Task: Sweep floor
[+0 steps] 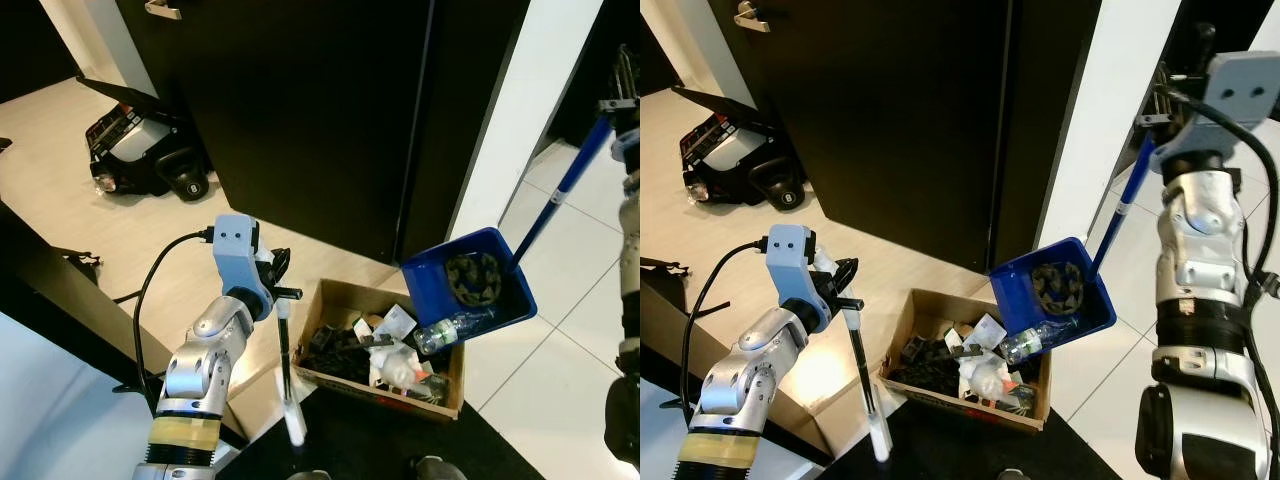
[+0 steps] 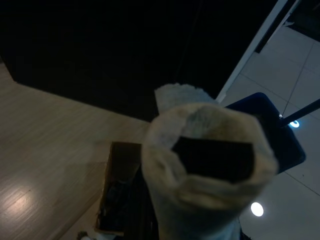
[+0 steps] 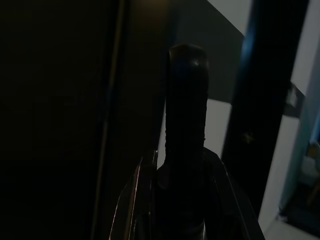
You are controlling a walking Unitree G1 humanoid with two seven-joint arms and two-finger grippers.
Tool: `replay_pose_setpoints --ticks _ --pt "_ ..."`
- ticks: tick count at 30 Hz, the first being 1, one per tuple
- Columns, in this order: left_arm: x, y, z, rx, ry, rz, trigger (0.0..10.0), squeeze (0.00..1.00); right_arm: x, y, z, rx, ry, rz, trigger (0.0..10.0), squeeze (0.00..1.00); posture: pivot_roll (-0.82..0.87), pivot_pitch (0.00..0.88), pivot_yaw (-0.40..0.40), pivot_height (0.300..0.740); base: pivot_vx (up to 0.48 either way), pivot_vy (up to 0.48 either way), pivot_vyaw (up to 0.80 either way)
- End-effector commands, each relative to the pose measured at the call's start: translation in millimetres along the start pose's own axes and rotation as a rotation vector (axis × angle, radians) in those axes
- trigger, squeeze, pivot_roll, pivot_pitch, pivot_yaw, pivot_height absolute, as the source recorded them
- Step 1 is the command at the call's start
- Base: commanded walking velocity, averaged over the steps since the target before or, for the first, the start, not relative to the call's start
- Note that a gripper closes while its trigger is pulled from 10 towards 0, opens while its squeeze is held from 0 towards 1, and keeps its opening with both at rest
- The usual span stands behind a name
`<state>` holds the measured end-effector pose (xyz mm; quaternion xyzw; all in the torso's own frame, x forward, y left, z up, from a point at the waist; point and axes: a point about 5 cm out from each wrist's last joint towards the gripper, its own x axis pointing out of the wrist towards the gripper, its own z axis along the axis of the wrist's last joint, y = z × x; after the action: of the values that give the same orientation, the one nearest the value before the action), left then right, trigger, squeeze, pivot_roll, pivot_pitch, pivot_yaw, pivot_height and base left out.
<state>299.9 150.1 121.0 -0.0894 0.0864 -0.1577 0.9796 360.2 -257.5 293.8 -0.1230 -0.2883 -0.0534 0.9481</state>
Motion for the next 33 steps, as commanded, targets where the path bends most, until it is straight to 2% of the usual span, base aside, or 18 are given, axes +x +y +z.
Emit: replay_pose_setpoints --ticks 1,4,6,8,9,14,16,17,19,20,21,23,25,28,30,33 --pt "-2.0 1.1 2.9 0.011 -0.019 0.013 10.0 0.0 10.4 13.3 16.0 -0.031 -0.101 0.053 10.0 0.0 0.06 0.035 0.029 0.74 0.0 0.0 0.0" --pt "-2.6 0.8 3.2 0.011 -0.022 0.015 10.0 0.0 14.6 22.4 17.5 -0.049 -0.117 0.09 10.0 0.0 0.07 0.038 0.021 0.74 0.0 0.0 0.0" --pt "-4.3 0.1 3.4 0.009 -0.028 0.022 10.0 0.0 21.3 39.6 19.7 -0.059 -0.133 0.162 10.0 0.0 0.09 0.042 -0.001 0.74 0.0 0.0 0.0" --pt "-4.3 0.1 3.4 0.009 -0.028 0.022 10.0 0.0 21.3 39.6 19.7 -0.059 -0.133 0.162 10.0 0.0 0.09 0.042 -0.001 0.74 0.0 0.0 0.0" --pt "-6.4 0.7 3.0 0.006 -0.032 0.032 10.0 0.0 24.6 49.4 20.8 -0.054 -0.139 0.197 10.0 0.0 0.1 0.043 -0.01 0.74 0.0 0.0 0.0" --pt "-10.6 1.8 2.1 -0.001 -0.042 0.055 10.0 0.0 29.6 64.0 22.5 -0.04 -0.147 0.246 10.0 0.0 0.13 0.047 -0.042 0.74 0.0 0.0 0.0" --pt "-15.6 2.7 0.6 -0.011 -0.051 0.081 10.0 0.0 34.0 80.0 24.9 -0.017 -0.156 0.293 10.0 0.0 0.15 0.05 -0.069 0.74 0.0 0.0 0.0" --pt "-15.6 2.7 0.6 -0.011 -0.051 0.081 10.0 0.0 34.0 80.0 24.9 -0.017 -0.156 0.293 10.0 0.0 0.15 0.05 -0.069 0.74 0.0 0.0 0.0" --pt "-19.9 3.3 -0.4 -0.018 -0.06 0.102 10.0 0.0 36.7 95.0 28.9 -0.008 -0.172 0.34 10.0 0.0 0.17 0.053 -0.086 0.74 0.0 0.0 0.0" --pt "-19.9 3.3 -0.4 -0.018 -0.06 0.102 10.0 0.0 36.7 95.0 28.9 -0.008 -0.172 0.34 10.0 0.0 0.17 0.053 -0.086 0.74 0.0 0.0 0.0" --pt "-22.0 3.5 -0.9 -0.022 -0.064 0.112 10.0 0.0 37.9 102.6 31.6 -0.014 -0.187 0.366 10.0 0.0 0.18 0.055 -0.099 0.74 0.0 0.0 0.0" --pt "-22.0 3.5 -0.9 -0.022 -0.064 0.112 10.0 0.0 37.9 102.6 31.6 -0.014 -0.187 0.366 10.0 0.0 0.18 0.055 -0.099 0.74 0.0 0.0 0.0" --pt "-24.9 3.3 -1.7 -0.029 -0.07 0.128 10.0 0.0 39.2 116.0 37.1 -0.041 -0.221 0.423 10.0 0.0 0.2 0.058 -0.12 0.74 0.0 0.0 0.0" --pt "-26.4 3.2 -2.0 -0.033 -0.074 0.136 10.0 0.0 38.9 123.9 40.5 -0.062 -0.244 0.461 10.0 0.0 0.2 0.058 -0.127 0.74 0.0 0.0 0.0" --pt "-29.3 2.7 -2.6 -0.041 -0.081 0.153 10.0 0.0 35.4 144.7 48.4 -0.118 -0.31 0.57 10.0 0.0 0.2 0.057 -0.136 0.74 0.0 0.0 0.0" --pt "-29.3 2.0 -2.9 -0.045 -0.083 0.157 10.0 0.0 32.3 153.6 50.6 -0.132 -0.337 0.619 10.0 0.0 0.2 0.054 -0.14 0.74 0.0 0.0 0.0"
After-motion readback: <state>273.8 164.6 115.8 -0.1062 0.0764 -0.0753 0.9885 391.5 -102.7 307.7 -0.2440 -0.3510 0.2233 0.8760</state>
